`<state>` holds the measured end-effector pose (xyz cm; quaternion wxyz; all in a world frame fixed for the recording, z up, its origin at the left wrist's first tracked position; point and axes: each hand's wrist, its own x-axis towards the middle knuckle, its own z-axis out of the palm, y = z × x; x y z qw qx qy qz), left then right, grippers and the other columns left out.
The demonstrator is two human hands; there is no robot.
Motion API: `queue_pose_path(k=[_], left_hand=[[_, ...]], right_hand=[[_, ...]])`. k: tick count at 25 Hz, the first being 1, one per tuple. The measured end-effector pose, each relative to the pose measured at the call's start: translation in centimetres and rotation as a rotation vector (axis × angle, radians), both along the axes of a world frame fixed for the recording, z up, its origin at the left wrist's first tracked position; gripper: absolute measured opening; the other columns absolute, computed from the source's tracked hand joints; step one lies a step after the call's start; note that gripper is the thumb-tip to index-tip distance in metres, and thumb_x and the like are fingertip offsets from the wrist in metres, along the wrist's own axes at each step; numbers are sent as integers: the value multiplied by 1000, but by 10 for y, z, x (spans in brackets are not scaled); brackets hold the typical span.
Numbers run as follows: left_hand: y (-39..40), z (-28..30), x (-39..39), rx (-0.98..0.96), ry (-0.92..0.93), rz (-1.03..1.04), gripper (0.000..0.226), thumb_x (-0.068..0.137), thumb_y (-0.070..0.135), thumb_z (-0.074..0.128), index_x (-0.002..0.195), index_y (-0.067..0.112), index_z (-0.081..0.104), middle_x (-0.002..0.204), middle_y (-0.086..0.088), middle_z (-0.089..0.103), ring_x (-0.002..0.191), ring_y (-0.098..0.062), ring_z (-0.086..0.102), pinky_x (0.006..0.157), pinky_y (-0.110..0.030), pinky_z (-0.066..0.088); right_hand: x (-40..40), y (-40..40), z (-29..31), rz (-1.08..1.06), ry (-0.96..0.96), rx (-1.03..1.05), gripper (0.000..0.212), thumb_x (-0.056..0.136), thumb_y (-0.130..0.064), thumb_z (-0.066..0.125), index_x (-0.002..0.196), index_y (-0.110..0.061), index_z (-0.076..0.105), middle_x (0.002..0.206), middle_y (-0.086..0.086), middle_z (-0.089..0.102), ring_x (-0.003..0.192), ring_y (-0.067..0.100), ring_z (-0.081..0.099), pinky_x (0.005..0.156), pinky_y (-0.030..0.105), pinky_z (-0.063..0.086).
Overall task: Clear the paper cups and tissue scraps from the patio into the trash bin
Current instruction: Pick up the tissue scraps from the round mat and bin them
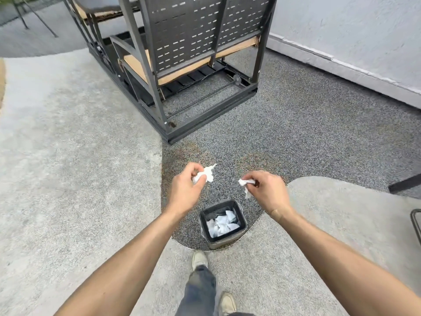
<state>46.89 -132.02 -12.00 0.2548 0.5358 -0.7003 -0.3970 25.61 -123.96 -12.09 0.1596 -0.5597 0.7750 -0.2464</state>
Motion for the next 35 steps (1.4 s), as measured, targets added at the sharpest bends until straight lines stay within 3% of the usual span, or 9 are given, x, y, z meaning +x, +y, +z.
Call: queue_pose_path(k=[7,12,14,16,18,21,24,29,35], left_hand=[[-79,-70,-1,169,-38,-36,19,93,20,62,99,34,52,109,4,64,48,-9,47,40,-20,37],[-104,-130,-3,303,-88,-45,15,92,17,63,97,28,54,109,-1,67,50,-19,51,44,-30,44],[-101,-157,-6,347,-116,-52,15,91,17,65,97,27,56,106,0,69,61,-25,63,53,-38,55],[-96,-192,-12,393,-162,-55,16,89,16,67,97,26,57,103,0,69,69,-16,64,58,-32,55],[-92,-232,-19,435,-202,-39,16,88,14,69,96,22,58,97,-2,70,68,-11,60,61,-30,52],[-84,-305,-30,509,-246,-23,16,87,16,70,97,19,57,91,3,66,77,-18,64,74,-34,54],[-76,-387,-41,541,-372,-61,20,86,23,71,93,27,53,85,10,62,68,-8,60,61,-24,46],[-61,-490,-55,613,-524,-93,18,88,28,68,96,28,52,80,1,65,71,-21,63,66,-37,53],[-60,-529,-62,646,-579,-41,19,89,34,65,97,31,48,89,5,68,79,-21,65,69,-35,54]], right_hand=[[10,-73,-72,-19,-29,294,21,89,-20,64,107,-31,67,106,-9,69,78,2,62,70,19,53],[11,-95,-129,-56,-41,460,22,88,-20,64,104,-35,68,99,-13,70,64,-8,55,51,3,36],[5,-100,-152,-81,-80,491,24,87,-18,65,105,-33,68,96,-9,73,63,-1,60,55,11,47],[-1,-106,-184,-97,-112,514,23,87,-17,65,106,-30,69,94,-4,74,61,5,63,58,19,53],[-8,-108,-223,-113,-120,558,22,87,-20,65,105,-31,69,92,-1,73,58,8,61,56,16,48],[-20,-106,-297,-119,-132,619,21,86,-19,65,105,-28,69,94,1,73,63,13,62,59,17,45],[-28,-108,-376,-93,-139,669,21,86,-14,66,106,-20,70,100,4,71,67,16,65,58,21,52],[-26,-107,-482,-94,-184,739,24,86,-15,67,108,-22,68,98,4,72,75,20,67,67,27,56],[-28,-102,-527,-93,-198,786,26,86,-14,65,111,-22,66,109,5,70,91,26,67,80,34,56]])
